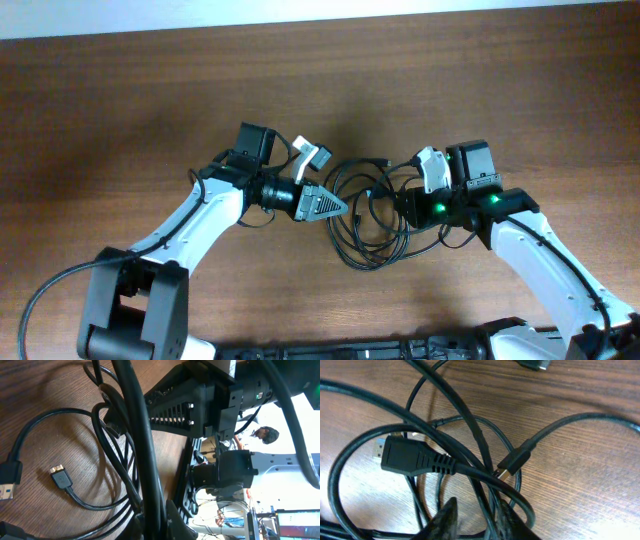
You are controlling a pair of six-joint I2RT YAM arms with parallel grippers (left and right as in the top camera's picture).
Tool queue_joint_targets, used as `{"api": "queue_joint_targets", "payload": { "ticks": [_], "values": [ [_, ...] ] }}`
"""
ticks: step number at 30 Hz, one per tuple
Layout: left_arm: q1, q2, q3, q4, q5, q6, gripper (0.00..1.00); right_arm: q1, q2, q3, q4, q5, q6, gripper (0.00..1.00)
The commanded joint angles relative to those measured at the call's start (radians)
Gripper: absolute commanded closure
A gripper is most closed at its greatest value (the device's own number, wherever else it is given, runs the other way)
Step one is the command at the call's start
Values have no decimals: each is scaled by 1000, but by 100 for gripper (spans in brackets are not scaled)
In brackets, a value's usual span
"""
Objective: Untangle cables
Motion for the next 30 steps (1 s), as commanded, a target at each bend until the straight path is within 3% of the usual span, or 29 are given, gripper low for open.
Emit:
{"api": "queue_joint_targets", "payload": {
  "ticks": [1,4,5,8,10,15,18,19,21,24,27,28,29,30],
  "values": [
    [2,-28,3,2,34,24,100,6,0,4,1,3,-11,77],
    [2,-28,3,2,33,24,100,6,0,4,8,130,-11,59],
    [2,-28,3,3,33,24,100,6,0,4,7,183,-11,57],
    [2,-28,3,3,25,24,100,6,0,4,10,194,-11,58],
    [2,-28,3,2,0,24,100,6,0,4,11,193,-11,64],
    [2,-28,3,2,0,24,100,6,10,4,11,142,-10,64],
    [2,-28,3,3,0,24,100,6,101,4,16,137,-10,64],
    [2,-28,3,3,0,24,100,6,154,4,36,137,-10,67],
    [2,-28,3,3,0,24,100,6,204,4,56,137,-9,87],
    [2,-28,3,3,0,24,100,5,209,4,71,134,-6,96],
    [4,-28,3,3,-1,24,100,-5,209,4,61,207,146,96],
    [11,-28,4,1,-29,21,100,-26,209,5,8,333,299,96],
    [51,-35,5,-12,-77,-8,100,-81,203,5,-78,433,396,96],
    [129,-58,5,-26,-78,-10,100,-131,191,5,-99,427,394,96]
  ]
}}
